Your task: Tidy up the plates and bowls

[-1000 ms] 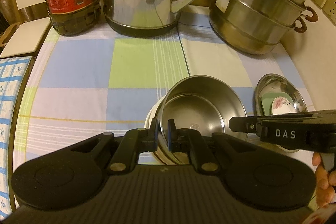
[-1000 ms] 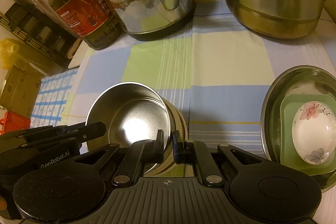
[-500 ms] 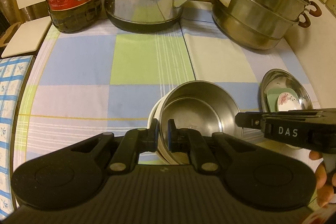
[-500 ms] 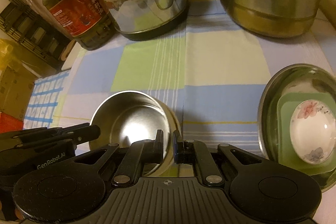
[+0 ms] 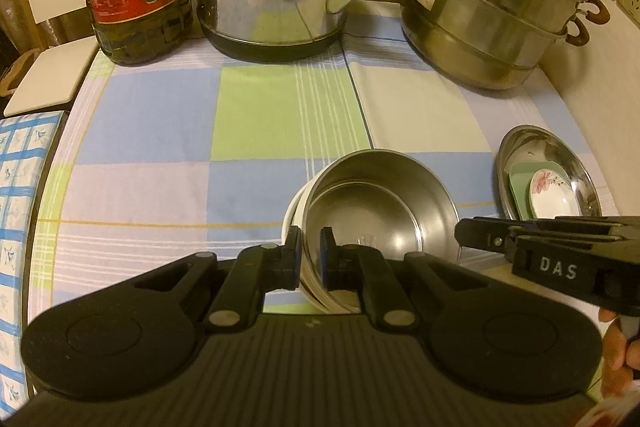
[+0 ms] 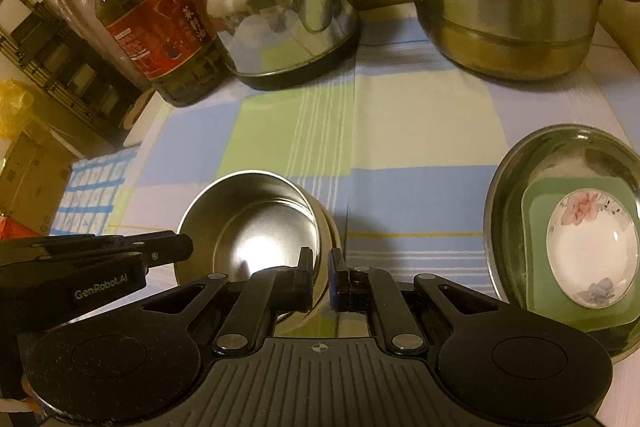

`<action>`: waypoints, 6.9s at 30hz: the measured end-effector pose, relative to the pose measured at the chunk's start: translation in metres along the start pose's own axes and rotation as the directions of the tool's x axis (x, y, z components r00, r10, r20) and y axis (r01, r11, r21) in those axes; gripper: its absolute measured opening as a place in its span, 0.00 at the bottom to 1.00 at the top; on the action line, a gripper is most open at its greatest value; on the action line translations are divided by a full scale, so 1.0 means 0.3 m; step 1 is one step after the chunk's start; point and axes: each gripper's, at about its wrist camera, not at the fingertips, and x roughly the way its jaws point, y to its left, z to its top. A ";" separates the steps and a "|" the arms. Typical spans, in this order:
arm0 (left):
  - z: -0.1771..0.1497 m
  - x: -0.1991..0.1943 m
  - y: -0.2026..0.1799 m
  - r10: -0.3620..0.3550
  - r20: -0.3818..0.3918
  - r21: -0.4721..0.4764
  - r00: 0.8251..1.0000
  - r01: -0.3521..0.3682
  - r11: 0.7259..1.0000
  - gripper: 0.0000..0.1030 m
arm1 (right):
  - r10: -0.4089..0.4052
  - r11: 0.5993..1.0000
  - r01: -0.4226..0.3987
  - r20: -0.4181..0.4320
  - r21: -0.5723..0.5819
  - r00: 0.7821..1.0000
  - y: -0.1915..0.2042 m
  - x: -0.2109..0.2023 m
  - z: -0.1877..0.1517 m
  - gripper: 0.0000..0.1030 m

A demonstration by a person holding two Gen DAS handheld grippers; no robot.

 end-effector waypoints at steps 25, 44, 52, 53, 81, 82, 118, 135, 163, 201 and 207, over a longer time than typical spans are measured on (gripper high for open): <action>-0.156 -0.237 -0.006 -0.035 0.069 -0.038 0.997 0.038 0.999 0.19 | 0.055 0.998 -0.057 0.127 0.012 0.990 0.007 -0.235 -0.149 0.41; -0.464 -0.479 -0.203 0.007 0.078 -0.022 0.997 -0.005 1.000 0.20 | 0.096 0.993 -0.089 0.107 -0.071 0.990 -0.010 -0.504 -0.417 0.45; -0.583 -0.530 -0.301 0.011 0.061 -0.014 0.998 -0.010 1.000 0.20 | 0.094 0.992 -0.086 0.084 -0.087 0.992 -0.053 -0.578 -0.535 0.45; -0.594 -0.537 -0.310 0.013 0.061 -0.012 0.998 -0.012 1.000 0.20 | 0.089 0.993 -0.082 0.082 -0.089 0.993 -0.058 -0.585 -0.550 0.45; -0.782 -0.656 -0.509 0.054 0.092 -0.007 0.994 -0.054 0.999 0.20 | 0.094 0.988 -0.079 0.107 -0.136 0.990 -0.144 -0.762 -0.746 0.45; -0.781 -0.653 -0.508 0.056 0.090 -0.008 0.994 -0.055 0.998 0.20 | 0.094 0.988 -0.079 0.106 -0.136 0.990 -0.145 -0.761 -0.746 0.45; -0.178 -0.154 -0.041 0.055 0.123 0.059 0.991 -0.063 0.996 0.20 | 0.093 0.990 -0.065 0.228 -0.127 0.969 -0.092 -0.152 -0.200 0.45; -0.045 0.013 0.032 -0.012 0.074 0.065 0.997 0.008 0.998 0.15 | 0.148 0.985 -0.125 0.214 -0.116 0.966 -0.060 0.078 -0.057 0.24; 0.016 0.073 0.049 -0.041 0.018 0.077 0.999 0.040 0.996 0.08 | 0.134 0.974 -0.133 0.008 0.182 0.991 -0.101 0.107 0.071 0.13; 0.010 0.136 0.063 -0.061 -0.073 0.032 0.995 0.063 0.997 0.17 | 0.009 0.999 -0.001 -0.142 0.054 0.990 -0.037 0.185 0.057 0.22; -0.028 0.108 0.055 -0.056 -0.093 0.035 0.994 0.059 0.998 0.17 | 0.012 0.998 0.001 -0.198 0.064 0.980 -0.031 0.154 0.019 0.22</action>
